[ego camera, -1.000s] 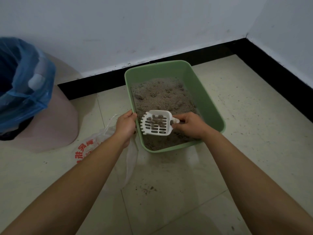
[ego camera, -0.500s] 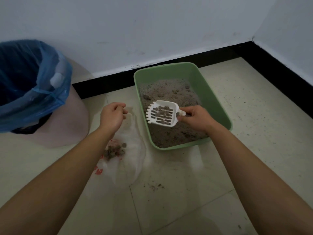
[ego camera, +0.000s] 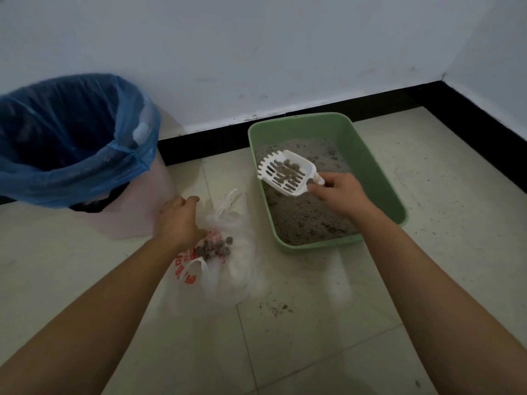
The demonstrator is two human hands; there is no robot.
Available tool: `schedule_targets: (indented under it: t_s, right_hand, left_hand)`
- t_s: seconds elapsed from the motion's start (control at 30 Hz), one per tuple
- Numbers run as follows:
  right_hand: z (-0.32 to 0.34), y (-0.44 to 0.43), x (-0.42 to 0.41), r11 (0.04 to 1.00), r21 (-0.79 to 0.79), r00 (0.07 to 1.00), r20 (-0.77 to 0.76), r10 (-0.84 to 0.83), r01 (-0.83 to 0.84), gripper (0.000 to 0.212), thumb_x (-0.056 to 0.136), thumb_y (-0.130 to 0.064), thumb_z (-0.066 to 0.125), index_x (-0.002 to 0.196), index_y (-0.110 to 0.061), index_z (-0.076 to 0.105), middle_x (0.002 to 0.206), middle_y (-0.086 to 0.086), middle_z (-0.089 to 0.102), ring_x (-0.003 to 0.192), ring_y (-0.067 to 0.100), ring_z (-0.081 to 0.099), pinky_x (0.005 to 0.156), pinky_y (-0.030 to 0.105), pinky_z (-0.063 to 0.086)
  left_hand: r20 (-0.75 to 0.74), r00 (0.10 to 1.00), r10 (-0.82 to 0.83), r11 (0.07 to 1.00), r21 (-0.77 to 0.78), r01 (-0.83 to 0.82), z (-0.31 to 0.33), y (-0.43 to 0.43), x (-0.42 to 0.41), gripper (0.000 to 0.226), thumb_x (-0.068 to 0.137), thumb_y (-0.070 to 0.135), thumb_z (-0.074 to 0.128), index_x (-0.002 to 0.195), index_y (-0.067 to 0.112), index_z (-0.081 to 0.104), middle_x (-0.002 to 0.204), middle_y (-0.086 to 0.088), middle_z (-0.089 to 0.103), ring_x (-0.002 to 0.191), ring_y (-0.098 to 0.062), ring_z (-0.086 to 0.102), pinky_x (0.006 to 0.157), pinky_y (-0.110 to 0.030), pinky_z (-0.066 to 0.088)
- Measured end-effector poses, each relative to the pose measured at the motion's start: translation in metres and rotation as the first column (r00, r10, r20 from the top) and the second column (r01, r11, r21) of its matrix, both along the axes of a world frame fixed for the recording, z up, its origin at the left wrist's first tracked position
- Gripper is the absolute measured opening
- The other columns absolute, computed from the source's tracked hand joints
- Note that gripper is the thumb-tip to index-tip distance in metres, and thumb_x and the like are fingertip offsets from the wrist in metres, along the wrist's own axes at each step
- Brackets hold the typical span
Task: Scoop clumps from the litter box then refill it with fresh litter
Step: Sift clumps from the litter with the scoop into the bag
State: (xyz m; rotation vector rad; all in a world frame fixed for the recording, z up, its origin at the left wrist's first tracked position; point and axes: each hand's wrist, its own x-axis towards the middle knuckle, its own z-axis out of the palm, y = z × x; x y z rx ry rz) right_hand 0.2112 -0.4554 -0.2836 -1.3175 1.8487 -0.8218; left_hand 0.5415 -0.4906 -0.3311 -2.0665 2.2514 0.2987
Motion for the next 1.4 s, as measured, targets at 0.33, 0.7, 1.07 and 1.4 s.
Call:
schedule_targets:
  t_s: [0.33,0.7,1.07,1.4]
  right_hand:
    - [0.014,0.021,0.106,0.771,-0.079,0.464,-0.835,0.294,-0.632,0.031,0.098,-0.033,0.050,0.126,-0.024,0.058,0.094,-0.001,0.071,0.078,0.019,0.063,0.067,0.025,0.042]
    - [-0.024,0.033,0.110,0.595,-0.238,0.378,-0.918,0.122,-0.768,0.048,0.079,-0.016,0.071,0.126,-0.010,0.065,0.100,0.009,0.075,0.081,0.025,0.070,0.074,0.033,0.050]
    - [0.018,0.002,0.043,0.947,-0.285,0.823,-0.567,-0.043,-0.147,0.029,0.099,-0.035,0.053,0.120,-0.019,0.066,0.071,0.000,0.061,0.062,0.020,0.056,0.053,0.024,0.041]
    - [-0.002,-0.008,-0.055,0.981,0.000,0.386,-0.919,-0.077,0.195,0.018,0.087,-0.010,0.058,0.105,-0.007,0.060,0.098,0.015,0.066,0.092,0.032,0.061,0.084,0.039,0.042]
  left_hand:
    - [-0.307,0.894,0.326,0.945,0.125,-0.302,-0.006,0.002,0.036,0.049,0.085,0.003,0.066,0.132,0.013,0.055,0.121,-0.014,0.064,0.099,-0.028,0.063,0.074,-0.028,0.049]
    - [-0.448,0.760,0.471,0.882,0.217,-0.418,-0.007,0.003,0.037,0.039,0.083,0.011,0.073,0.121,0.011,0.061,0.107,-0.013,0.069,0.082,-0.026,0.069,0.076,-0.036,0.058]
    - [-0.419,0.908,-0.002,0.957,-0.264,-0.120,0.008,0.004,-0.035,0.035,0.091,0.022,0.055,0.123,0.010,0.060,0.118,-0.013,0.059,0.106,-0.030,0.056,0.089,-0.038,0.048]
    - [-0.629,0.741,0.235,0.971,0.112,-0.213,0.001,-0.015,-0.136,0.051,0.103,0.036,0.035,0.142,0.004,0.040,0.137,-0.019,0.051,0.125,-0.033,0.048,0.100,-0.036,0.038]
